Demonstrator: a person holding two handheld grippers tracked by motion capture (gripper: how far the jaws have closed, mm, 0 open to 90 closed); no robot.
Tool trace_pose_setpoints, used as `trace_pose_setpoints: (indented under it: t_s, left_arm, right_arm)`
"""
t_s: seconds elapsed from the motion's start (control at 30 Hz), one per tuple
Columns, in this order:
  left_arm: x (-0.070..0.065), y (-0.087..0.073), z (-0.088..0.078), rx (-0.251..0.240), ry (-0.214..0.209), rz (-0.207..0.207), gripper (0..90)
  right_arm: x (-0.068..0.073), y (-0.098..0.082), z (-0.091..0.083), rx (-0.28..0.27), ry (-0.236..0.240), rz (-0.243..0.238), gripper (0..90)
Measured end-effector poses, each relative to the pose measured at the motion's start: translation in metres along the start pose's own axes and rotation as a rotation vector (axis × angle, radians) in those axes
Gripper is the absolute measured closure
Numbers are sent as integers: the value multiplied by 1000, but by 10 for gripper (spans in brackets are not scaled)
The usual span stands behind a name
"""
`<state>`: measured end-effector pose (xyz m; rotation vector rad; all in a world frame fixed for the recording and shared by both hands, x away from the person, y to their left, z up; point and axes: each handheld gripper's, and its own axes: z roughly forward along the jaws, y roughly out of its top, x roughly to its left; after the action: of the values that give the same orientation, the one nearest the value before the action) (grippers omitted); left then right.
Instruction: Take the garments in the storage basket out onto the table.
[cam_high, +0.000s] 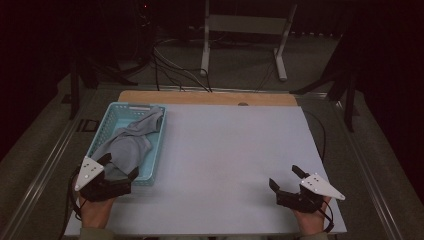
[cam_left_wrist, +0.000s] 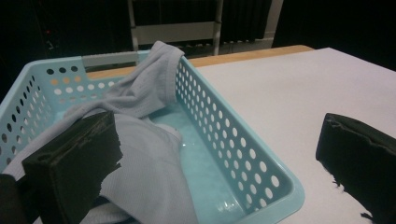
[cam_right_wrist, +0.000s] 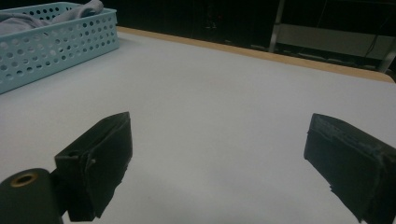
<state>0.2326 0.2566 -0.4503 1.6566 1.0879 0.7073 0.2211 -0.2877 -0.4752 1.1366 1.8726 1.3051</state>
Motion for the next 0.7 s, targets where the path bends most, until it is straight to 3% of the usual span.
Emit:
trace_pose_setpoints:
  t_s: [0.47,0.7]
  left_arm:
    - [-3,6,-5,-9,18,-17,0]
    - [-2,20,-6,2,2,10,1]
  right_arm:
    - [-1,0,-1,-10,-3,9,79]
    - [-2,-1,-2,-15,-4,12,79]
